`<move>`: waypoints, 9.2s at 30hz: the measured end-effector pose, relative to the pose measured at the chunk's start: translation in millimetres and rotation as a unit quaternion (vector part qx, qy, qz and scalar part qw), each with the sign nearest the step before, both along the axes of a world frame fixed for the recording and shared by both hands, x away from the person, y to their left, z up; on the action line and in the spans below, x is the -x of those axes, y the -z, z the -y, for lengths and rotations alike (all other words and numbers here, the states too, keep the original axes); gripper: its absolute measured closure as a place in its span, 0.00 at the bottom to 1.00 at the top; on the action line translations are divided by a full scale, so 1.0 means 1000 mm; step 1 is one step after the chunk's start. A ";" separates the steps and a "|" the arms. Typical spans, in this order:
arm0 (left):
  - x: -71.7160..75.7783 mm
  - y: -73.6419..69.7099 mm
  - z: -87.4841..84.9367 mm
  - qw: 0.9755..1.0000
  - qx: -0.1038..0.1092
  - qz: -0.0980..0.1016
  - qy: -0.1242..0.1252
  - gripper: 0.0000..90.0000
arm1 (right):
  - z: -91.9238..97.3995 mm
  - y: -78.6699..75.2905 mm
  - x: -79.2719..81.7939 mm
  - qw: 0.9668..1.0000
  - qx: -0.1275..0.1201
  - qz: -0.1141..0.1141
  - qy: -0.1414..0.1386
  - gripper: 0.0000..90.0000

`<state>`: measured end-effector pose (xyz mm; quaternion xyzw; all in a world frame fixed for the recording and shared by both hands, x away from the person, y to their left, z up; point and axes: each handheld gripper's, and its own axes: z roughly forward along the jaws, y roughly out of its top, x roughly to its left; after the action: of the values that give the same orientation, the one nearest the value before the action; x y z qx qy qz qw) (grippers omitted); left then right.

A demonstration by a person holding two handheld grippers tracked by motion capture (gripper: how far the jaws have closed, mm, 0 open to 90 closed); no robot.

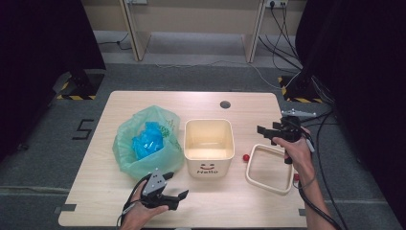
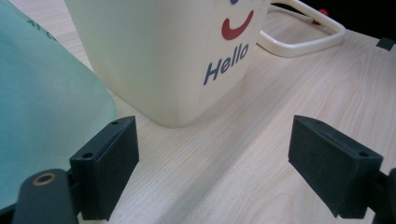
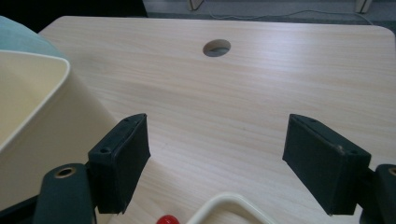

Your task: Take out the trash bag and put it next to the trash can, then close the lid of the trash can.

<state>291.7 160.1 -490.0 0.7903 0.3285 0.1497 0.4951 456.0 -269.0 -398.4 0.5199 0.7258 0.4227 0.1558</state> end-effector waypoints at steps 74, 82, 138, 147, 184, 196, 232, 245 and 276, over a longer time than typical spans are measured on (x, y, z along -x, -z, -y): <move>-0.010 0.032 -0.001 0.992 -0.113 -0.057 0.000 0.15 | 0.076 0.097 0.044 0.983 0.141 -0.072 0.089 0.76; -0.009 0.032 -0.001 0.992 -0.112 -0.057 0.000 0.15 | 0.071 0.098 0.045 0.980 0.166 -0.055 0.098 0.83; -0.014 -0.015 0.006 0.999 -0.049 -0.007 -0.002 0.17 | 0.038 -0.021 0.014 0.997 0.074 0.023 0.018 0.85; -0.016 -0.031 0.009 1.000 -0.020 -0.005 0.000 0.17 | 0.002 -0.040 0.001 0.997 0.072 0.026 -0.023 0.85; -0.030 -0.073 0.018 0.998 0.001 0.058 -0.026 0.16 | -0.131 -0.050 -0.034 0.986 0.085 -0.015 -0.141 0.85; -0.038 -0.072 0.019 0.998 0.005 0.053 -0.034 0.16 | -0.135 -0.041 -0.037 0.985 0.098 -0.028 -0.142 0.85; -0.047 -0.067 0.022 0.999 0.000 0.041 -0.036 0.16 | -0.135 -0.038 -0.036 0.983 0.137 -0.020 -0.118 0.62; -0.047 -0.068 0.023 0.999 0.002 0.040 -0.037 0.16 | -0.130 -0.034 -0.040 0.990 0.104 -0.037 -0.091 0.47; -0.060 -0.074 0.017 0.997 -0.006 0.045 -0.063 0.16 | -0.119 -0.018 -0.032 0.986 0.100 -0.040 -0.128 0.74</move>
<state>351.6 143.2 -416.3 0.7637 0.3538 0.2179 0.4940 488.1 -149.6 -380.5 0.4207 0.8306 0.3435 0.1227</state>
